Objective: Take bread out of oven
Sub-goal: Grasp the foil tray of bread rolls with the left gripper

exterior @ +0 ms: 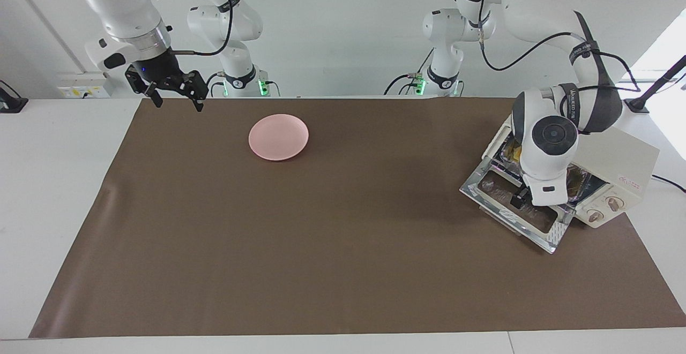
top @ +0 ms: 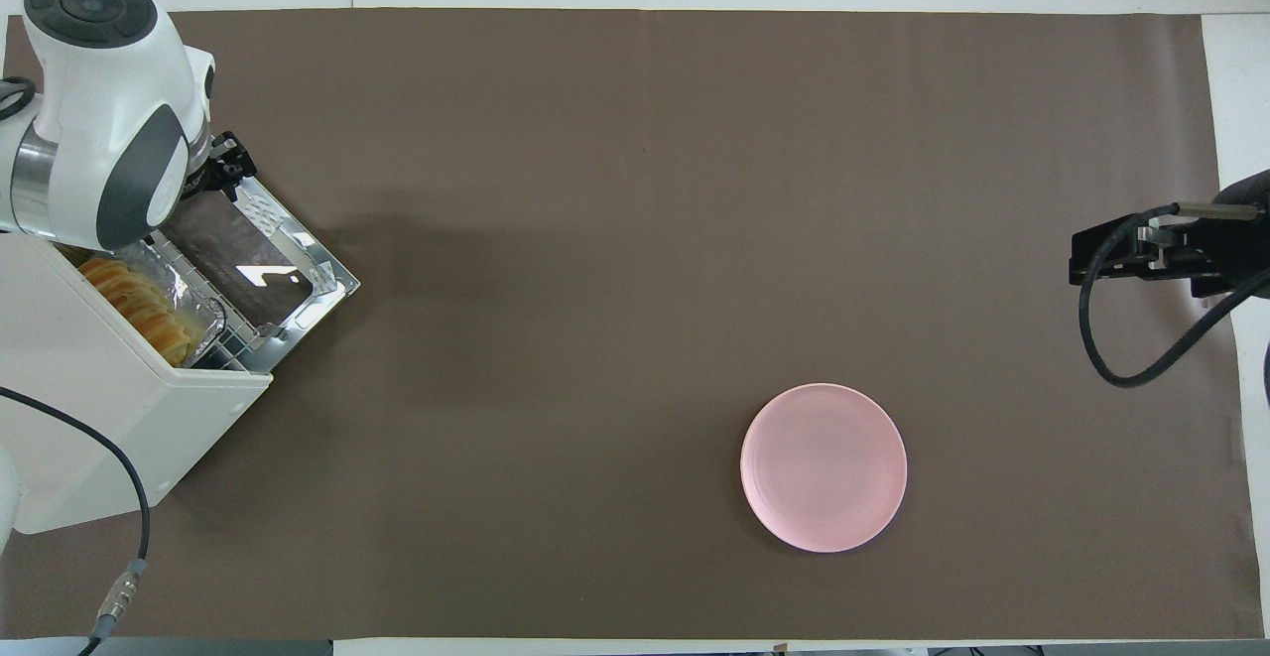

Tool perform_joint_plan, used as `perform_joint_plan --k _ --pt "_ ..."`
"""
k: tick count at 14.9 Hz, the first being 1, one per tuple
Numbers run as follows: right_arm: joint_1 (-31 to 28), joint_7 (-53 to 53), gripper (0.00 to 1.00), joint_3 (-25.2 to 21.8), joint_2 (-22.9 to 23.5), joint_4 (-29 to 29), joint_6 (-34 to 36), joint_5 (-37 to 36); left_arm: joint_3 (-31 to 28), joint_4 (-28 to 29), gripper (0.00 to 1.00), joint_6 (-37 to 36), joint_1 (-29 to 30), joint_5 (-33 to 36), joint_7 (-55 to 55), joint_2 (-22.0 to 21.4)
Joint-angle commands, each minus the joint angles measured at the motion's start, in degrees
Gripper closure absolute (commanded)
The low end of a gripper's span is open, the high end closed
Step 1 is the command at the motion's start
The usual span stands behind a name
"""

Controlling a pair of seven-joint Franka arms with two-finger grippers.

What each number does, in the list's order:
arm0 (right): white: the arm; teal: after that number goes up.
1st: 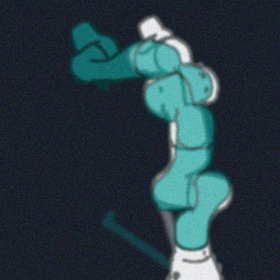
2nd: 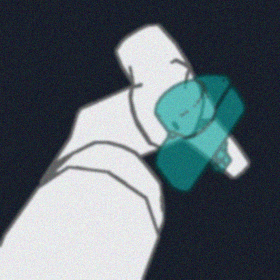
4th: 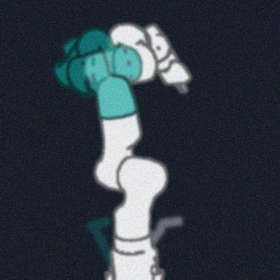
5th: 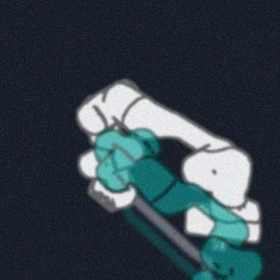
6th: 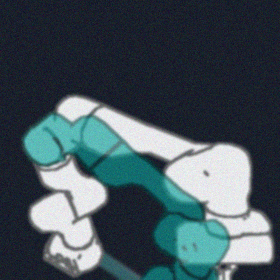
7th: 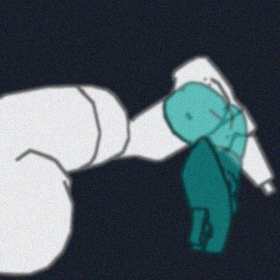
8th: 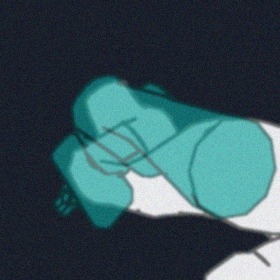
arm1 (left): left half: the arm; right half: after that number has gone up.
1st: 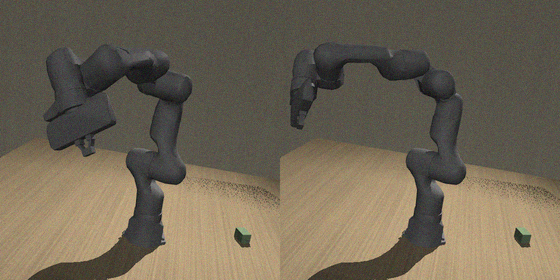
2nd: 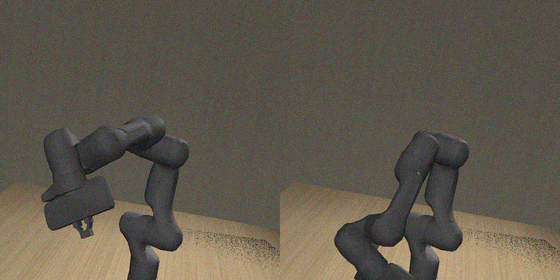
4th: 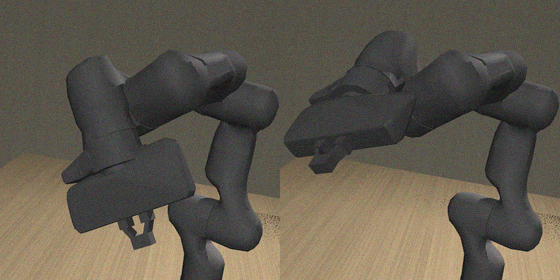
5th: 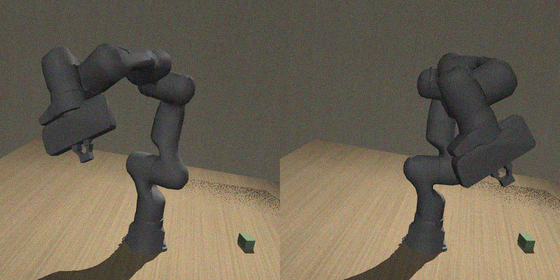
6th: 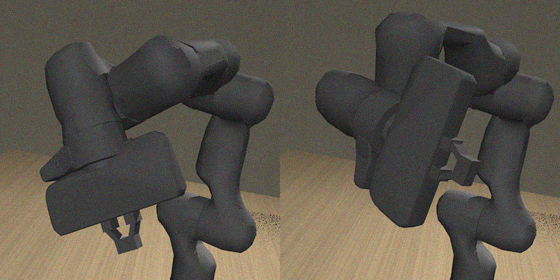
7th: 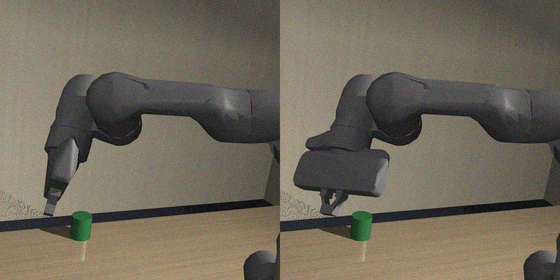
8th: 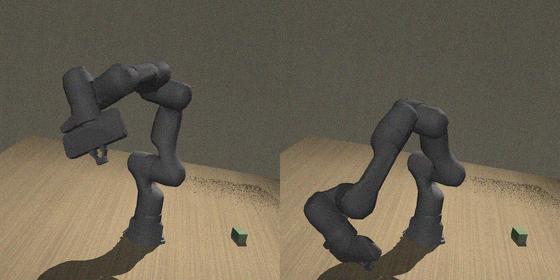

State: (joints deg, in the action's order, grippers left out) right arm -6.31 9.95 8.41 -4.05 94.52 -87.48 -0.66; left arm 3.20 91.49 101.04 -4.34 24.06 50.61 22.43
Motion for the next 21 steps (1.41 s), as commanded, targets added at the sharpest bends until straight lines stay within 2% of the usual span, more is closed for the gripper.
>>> perform_joint_plan --k 1,5,7,11,12,13,14,15,19,21 --pt "-0.28 0.77 0.0 0.12 -0.52 0.22 0.74 -0.04 -0.21 7.21 0.0 3.54 0.03 1.69 3.34 -4.5" --pt "-0.37 0.77 0.0 0.12 -0.52 0.22 0.74 -0.04 -0.3 11.6 0.0 6.35 0.47 1.69 5.81 -5.99" --pt "-0.28 0.77 0.0 0.12 -0.52 0.22 0.74 -0.04 -0.21 11.96 0.0 7.84 1.17 1.78 7.83 -5.73" --pt "-0.37 0.77 0.0 0.12 -0.52 0.22 0.74 -0.04 -0.3 11.87 0.0 11.18 1.26 3.87 11.95 -2.66" --pt "-0.37 0.77 0.0 0.12 -0.52 0.22 0.74 -0.04 -0.3 11.87 0.08 11.63 1.35 3.98 12.84 -2.4" --pt "-0.37 0.77 0.0 0.12 -0.52 0.22 0.74 -0.04 -0.21 11.79 0.37 11.81 1.52 4.06 12.93 -2.22" --pt "-0.37 0.77 0.0 0.12 -0.52 0.22 0.74 -0.04 -0.21 11.7 0.74 11.81 1.61 4.15 12.76 -2.22" --pt "-0.28 0.77 0.0 0.12 -0.52 0.22 0.74 -0.04 -0.21 11.52 1.0 11.89 1.61 4.15 12.5 -2.13" --pt "-0.37 0.77 0.0 0.12 -0.52 0.22 0.74 -0.04 -0.04 9.86 1.0 12.07 0.83 4.15 8.99 -1.78" --pt "-0.37 0.77 0.0 0.12 -0.52 0.22 0.74 -0.04 0.49 4.17 1.0 11.72 -1.19 3.63 6.8 0.67"
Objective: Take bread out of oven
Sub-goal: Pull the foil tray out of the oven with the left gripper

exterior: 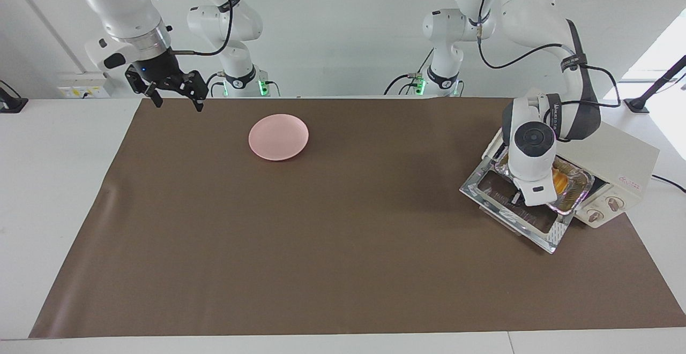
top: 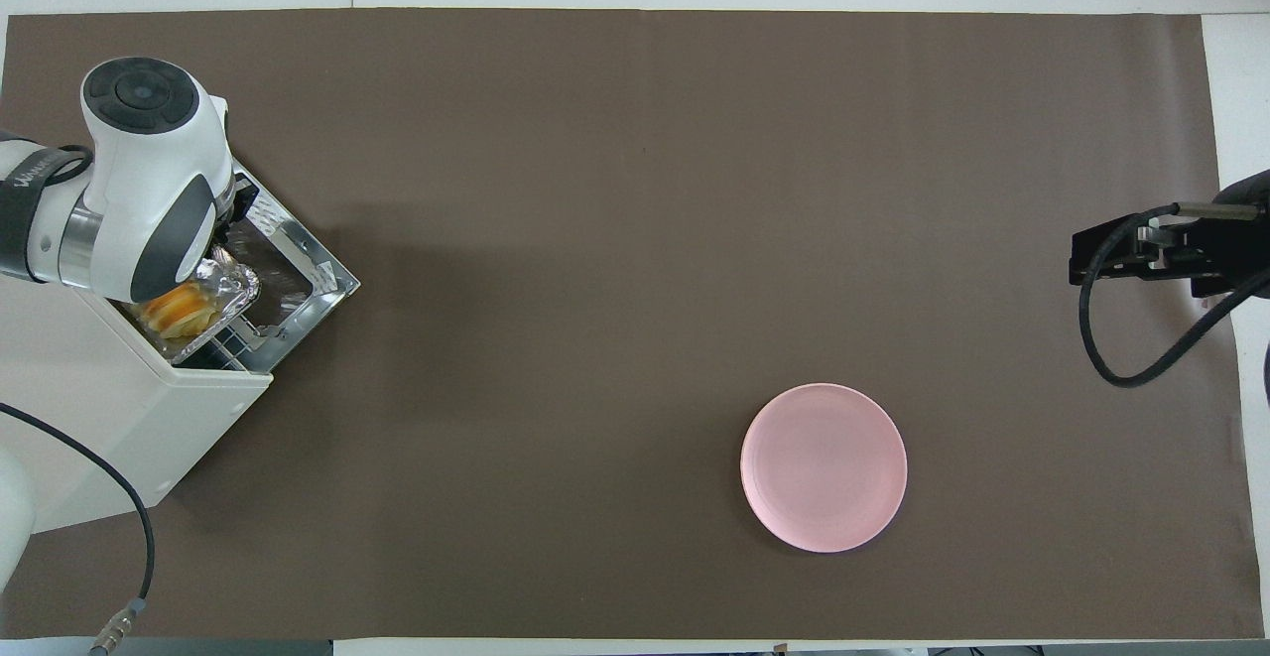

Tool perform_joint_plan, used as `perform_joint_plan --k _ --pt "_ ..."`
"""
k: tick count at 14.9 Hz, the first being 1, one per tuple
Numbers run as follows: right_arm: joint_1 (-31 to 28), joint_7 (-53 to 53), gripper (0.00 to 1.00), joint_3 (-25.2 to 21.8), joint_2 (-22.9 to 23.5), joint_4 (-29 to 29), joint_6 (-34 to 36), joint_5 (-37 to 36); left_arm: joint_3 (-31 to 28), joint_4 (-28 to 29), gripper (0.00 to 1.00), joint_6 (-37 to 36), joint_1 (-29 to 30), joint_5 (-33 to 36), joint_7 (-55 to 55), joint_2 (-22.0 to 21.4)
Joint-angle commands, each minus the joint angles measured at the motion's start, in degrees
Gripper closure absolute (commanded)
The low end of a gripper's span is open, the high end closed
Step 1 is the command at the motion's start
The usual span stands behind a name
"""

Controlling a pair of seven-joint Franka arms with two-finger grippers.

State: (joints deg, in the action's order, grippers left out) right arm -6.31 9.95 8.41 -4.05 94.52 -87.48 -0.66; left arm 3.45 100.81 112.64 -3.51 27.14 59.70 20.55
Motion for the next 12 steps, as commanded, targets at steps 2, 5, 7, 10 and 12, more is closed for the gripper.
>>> perform_joint_plan --k 2,5,7,10,12 --pt "-0.37 0.77 0.0 0.12 -0.52 0.22 0.74 -0.04 0.24 -12.79 1.0 -0.4 -4.65 -4.86 -5.98 5.81" --pt "-0.37 0.77 0.0 0.12 -0.52 0.22 0.74 -0.04 0.32 -22.48 1.0 -2.78 -10.35 -11.49 -7.49 9.86" --pt "-0.28 0.77 0.0 0.12 -0.52 0.22 0.74 -0.04 0.32 -22.5 1.0 -3.91 -16.58 -11.75 -8.45 9.69" --pt "-0.28 0.77 0.0 0.12 -0.52 0.22 0.74 -0.04 0.24 -23.02 1.0 -4.45 -24.5 -18.58 -8.63 9.78" --pt "-0.46 0.6 0.0 -0.06 -0.52 0.31 1.26 -0.04 0.24 -22.41 1.0 -3.84 -30.73 -19.66 -10.64 9.86"
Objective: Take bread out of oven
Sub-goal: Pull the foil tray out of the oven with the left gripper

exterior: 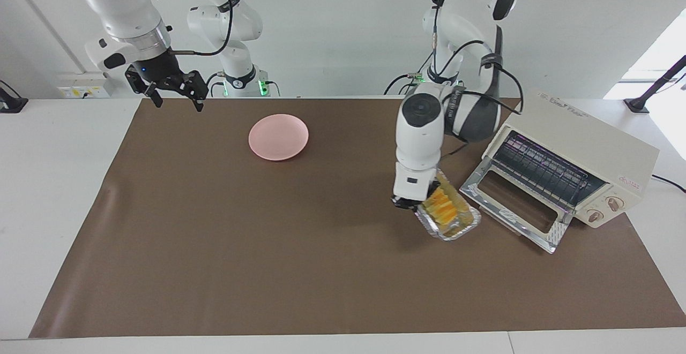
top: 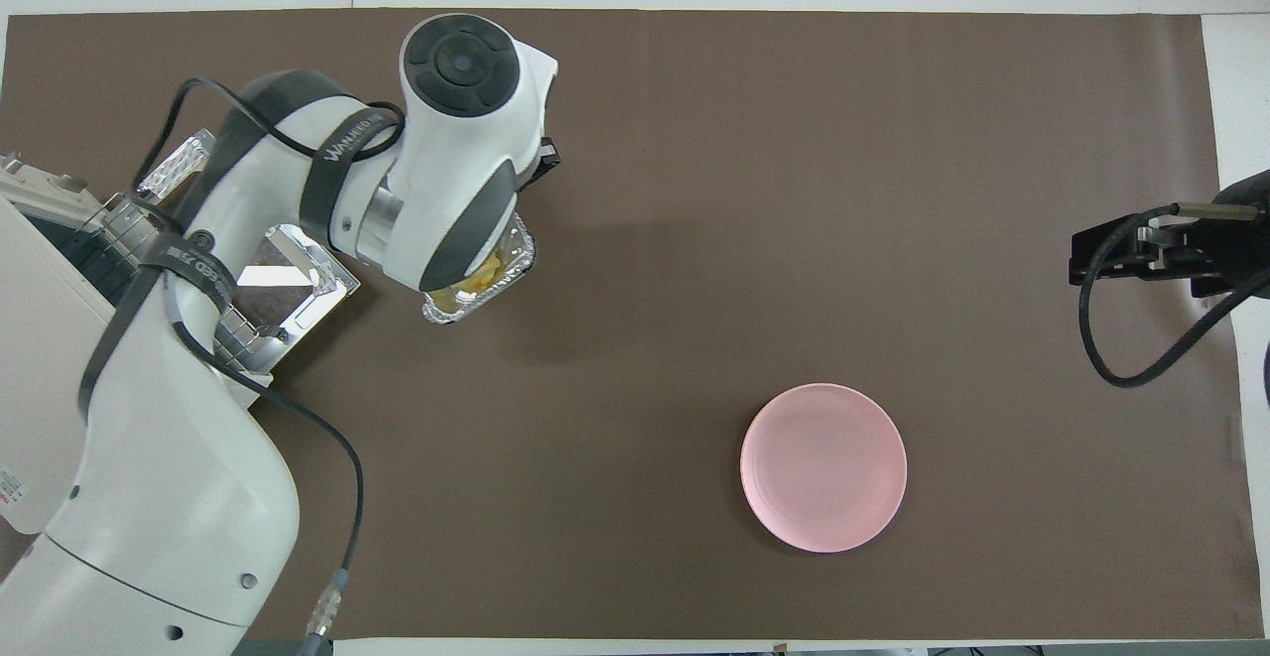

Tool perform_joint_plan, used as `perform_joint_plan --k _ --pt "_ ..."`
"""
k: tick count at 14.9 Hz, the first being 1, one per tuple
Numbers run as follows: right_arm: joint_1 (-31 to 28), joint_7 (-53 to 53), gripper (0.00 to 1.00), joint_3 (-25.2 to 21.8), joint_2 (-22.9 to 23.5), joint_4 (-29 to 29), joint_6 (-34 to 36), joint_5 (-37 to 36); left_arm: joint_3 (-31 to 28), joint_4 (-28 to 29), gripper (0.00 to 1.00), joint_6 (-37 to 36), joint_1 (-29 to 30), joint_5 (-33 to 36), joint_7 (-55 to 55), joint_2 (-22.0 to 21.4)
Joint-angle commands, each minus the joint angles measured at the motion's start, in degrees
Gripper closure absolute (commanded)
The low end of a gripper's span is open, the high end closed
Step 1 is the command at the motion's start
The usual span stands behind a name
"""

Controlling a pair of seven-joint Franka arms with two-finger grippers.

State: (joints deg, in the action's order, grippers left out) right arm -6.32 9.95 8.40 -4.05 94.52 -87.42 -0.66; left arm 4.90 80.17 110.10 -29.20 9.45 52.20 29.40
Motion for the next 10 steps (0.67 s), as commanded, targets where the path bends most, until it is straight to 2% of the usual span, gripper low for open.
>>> perform_joint_plan --k 1,3,5,8,10 --pt "-0.45 0.6 0.0 -0.14 -0.52 0.22 1.11 -0.04 -1.2 -1.6 1.0 -1.29 -8.39 -2.16 -3.16 1.1" --pt "-0.45 0.6 0.0 -0.14 -0.52 0.22 1.2 -0.04 -1.12 -0.72 1.0 -0.15 -13.24 -2.6 -3.34 1.1" --pt "-0.89 0.68 0.0 -0.14 -0.52 0.31 1.2 -0.04 -1.12 3.48 1.0 4.49 -15.44 -2.51 -4.38 0.92" --pt "-0.72 -0.54 0.0 0.13 -0.78 1.09 0.33 0.05 -0.94 5.87 1.0 6.09 -15.89 -2.69 -12.2 1.45" --pt "-0.45 -1.69 0.0 0.3 -1.49 3.02 -1.77 0.22 -0.33 7.89 1.0 8.1 -15.89 -2.86 -12.48 1.1"
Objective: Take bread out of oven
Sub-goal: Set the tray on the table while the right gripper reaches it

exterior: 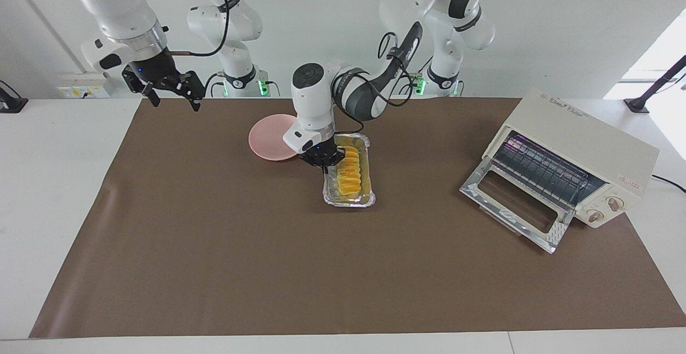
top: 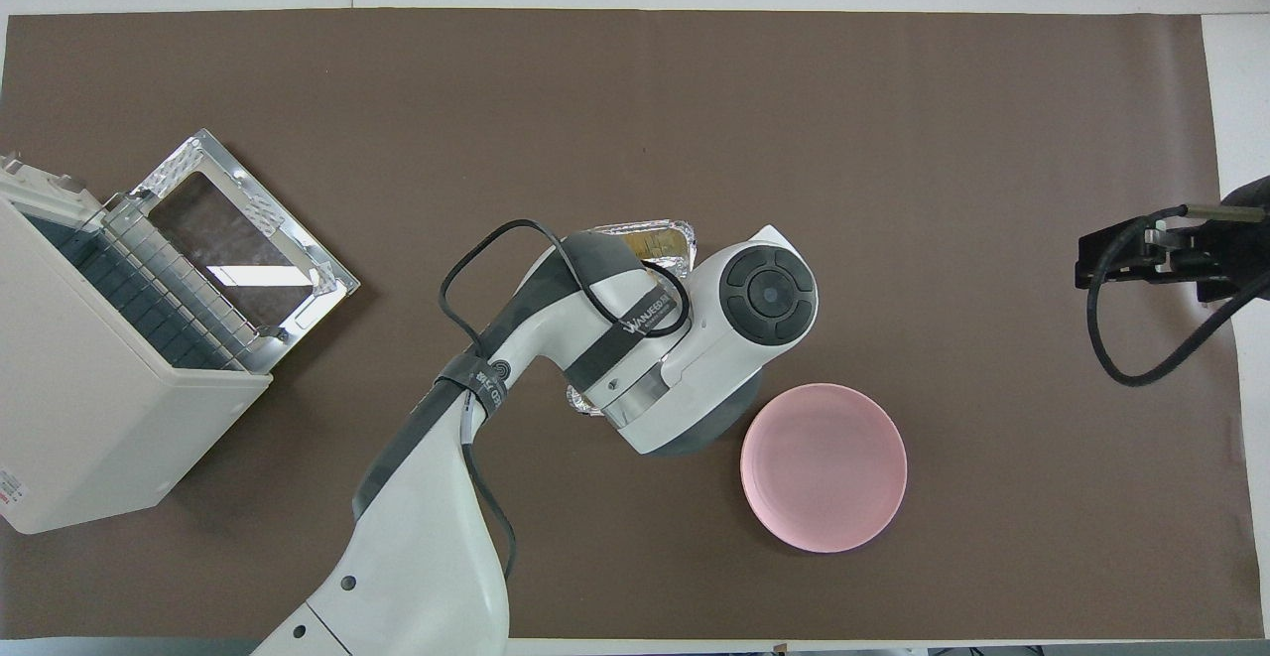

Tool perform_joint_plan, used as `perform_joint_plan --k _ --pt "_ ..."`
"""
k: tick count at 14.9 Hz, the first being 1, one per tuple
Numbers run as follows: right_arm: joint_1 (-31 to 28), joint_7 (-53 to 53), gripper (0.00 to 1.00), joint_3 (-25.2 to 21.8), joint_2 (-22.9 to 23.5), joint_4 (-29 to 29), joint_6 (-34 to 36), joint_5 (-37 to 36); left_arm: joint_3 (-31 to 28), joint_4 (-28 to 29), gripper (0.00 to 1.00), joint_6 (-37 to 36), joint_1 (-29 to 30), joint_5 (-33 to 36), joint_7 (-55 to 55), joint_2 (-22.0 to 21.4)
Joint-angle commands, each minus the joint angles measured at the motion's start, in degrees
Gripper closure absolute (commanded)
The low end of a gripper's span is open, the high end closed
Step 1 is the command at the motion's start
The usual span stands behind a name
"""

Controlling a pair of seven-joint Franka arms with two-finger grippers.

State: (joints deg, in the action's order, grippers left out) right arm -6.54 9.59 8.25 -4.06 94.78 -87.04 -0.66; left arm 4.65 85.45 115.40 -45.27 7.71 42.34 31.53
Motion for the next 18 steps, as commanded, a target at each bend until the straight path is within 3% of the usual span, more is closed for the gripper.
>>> perform_joint_plan --k 1,3,7,12,15,18 --pt "-0.23 -1.41 0.0 0.54 -1.57 3.21 -3.3 0.4 -0.08 2.62 1.0 3.25 0.27 -1.29 -2.62 -1.03" --pt "-0.23 -1.24 0.0 0.54 -1.22 4.35 -6.11 4.07 -0.34 2.01 0.01 3.43 0.18 -4.09 -2.01 -0.94" --pt "3.98 -0.8 0.0 0.72 -0.34 9.45 -15.08 4.62 -0.78 -2.56 0.0 -1.22 1.84 -6.46 -2.18 -1.29" --pt "11.88 -2.91 0.0 0.72 1.68 11.12 -16.66 4.62 -0.78 -1.78 0.0 -13.68 15.97 -8.15 -3.66 -12.7" --pt "15.58 -3.0 0.0 0.8 1.94 13.85 -20.09 4.62 -0.78 -1.77 0.0 -22.65 25.98 -8.15 -14.35 -17.98" --pt "20.59 -1.77 0.0 0.8 5.89 14.02 -23.86 4.79 -0.78 -1.69 0.0 -31.25 36.36 -8.15 -21.59 -23.51"
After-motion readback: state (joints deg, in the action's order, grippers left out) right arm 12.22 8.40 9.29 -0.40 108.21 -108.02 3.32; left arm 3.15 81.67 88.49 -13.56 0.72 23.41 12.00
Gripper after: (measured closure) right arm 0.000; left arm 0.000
